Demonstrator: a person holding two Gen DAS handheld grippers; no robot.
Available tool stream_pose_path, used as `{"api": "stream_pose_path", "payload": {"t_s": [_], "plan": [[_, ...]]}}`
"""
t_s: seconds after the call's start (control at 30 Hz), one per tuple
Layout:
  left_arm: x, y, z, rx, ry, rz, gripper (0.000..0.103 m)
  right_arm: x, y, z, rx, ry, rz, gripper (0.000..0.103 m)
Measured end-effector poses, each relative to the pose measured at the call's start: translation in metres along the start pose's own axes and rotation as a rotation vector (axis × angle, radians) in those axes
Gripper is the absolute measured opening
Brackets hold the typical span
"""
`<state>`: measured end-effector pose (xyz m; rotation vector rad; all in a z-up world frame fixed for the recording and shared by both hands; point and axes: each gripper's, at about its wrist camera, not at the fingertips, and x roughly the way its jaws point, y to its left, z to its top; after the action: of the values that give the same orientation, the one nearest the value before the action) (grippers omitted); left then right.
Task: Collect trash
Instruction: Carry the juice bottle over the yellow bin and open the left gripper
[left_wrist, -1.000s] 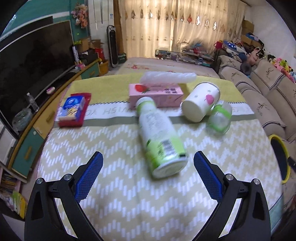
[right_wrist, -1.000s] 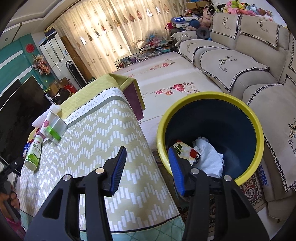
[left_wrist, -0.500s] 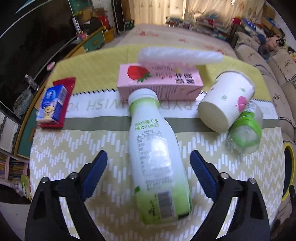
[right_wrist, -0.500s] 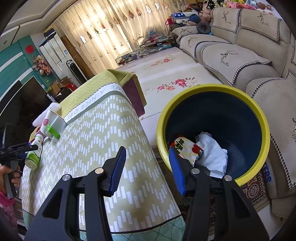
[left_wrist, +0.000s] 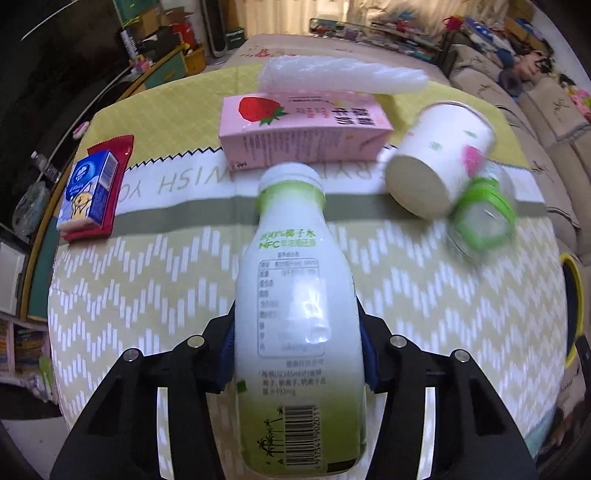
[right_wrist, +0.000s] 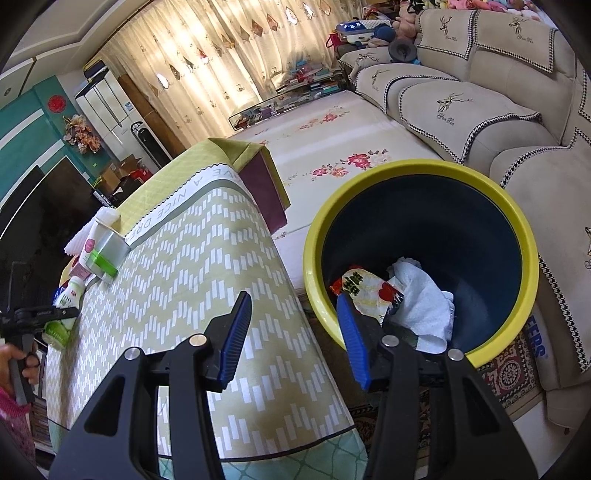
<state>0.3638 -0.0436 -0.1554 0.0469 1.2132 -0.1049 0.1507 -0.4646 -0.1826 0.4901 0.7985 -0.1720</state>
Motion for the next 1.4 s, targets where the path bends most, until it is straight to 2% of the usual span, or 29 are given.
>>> {"api": "stream_pose_path", "payload": {"t_s": [0.2, 0.37, 0.5, 0.7, 0.9, 1.13, 1.2, 1.4], "plan": [[-0.045, -0.013, -0.032, 0.078, -0.076, -0.054, 0.051, -0.001, 0.007, -0.001, -0.014, 0.0, 0.013, 0.046], [-0.091, -0.043, -0.052, 0.173, -0.15, -0.104, 0.051, -0.008, 0.007, -0.002, -0.017, -0.012, 0.017, 0.046], [-0.123, -0.09, -0.064, 0.272, -0.204, -0.167, 0.051, -0.019, -0.004, -0.001, 0.001, -0.036, 0.006, 0.046], [-0.153, -0.2, -0.075, 0.477, -0.232, -0.313, 0.051, -0.044, -0.036, -0.001, 0.048, -0.085, -0.046, 0.046], [-0.146, -0.308, -0.08, 0.624, -0.197, -0.392, 0.051, -0.068, -0.072, -0.004, 0.096, -0.13, -0.107, 0.046], [-0.1, -0.421, -0.073, 0.722, -0.124, -0.443, 0.051, -0.095, -0.125, -0.012, 0.182, -0.168, -0.163, 0.047], [-0.086, -0.445, -0.069, 0.728, -0.111, -0.439, 0.051, -0.1, -0.138, -0.015, 0.201, -0.174, -0.173, 0.048], [-0.044, -0.487, -0.061, 0.71, -0.051, -0.446, 0.053, -0.106, -0.163, -0.023, 0.247, -0.179, -0.188, 0.048]]}}
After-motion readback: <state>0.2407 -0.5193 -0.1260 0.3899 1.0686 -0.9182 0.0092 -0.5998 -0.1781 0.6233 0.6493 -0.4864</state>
